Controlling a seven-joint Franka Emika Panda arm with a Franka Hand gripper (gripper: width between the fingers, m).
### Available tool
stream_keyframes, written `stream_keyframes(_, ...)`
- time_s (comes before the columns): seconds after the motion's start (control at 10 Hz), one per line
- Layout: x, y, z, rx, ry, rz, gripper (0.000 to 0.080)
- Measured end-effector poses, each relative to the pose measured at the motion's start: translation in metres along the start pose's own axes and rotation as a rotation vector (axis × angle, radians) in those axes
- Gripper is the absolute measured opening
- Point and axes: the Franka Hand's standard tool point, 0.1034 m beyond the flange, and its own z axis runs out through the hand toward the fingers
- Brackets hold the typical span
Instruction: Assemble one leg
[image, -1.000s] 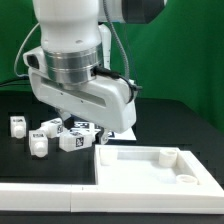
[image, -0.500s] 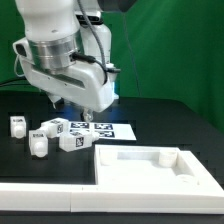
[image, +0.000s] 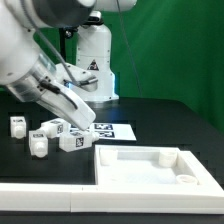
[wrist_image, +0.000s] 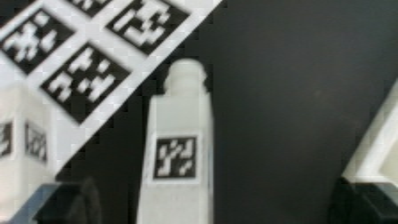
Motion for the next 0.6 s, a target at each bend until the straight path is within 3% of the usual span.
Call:
stream_keyframes(0.1,0.006,-0.008,-0.006,0.019,0.034,0.018,0.0648)
stream_keyframes(0.2,0.005,-0.012,-0.008,0.019,0.052,0.007,0.0648)
stream_keyframes(0.5,0.007,-0.007,-0.004,0.021,0.042,-0.008,0.0648)
stream_keyframes(0.6,0.009,0.003,0.002,0.026,0.021,-0.010,0.0648)
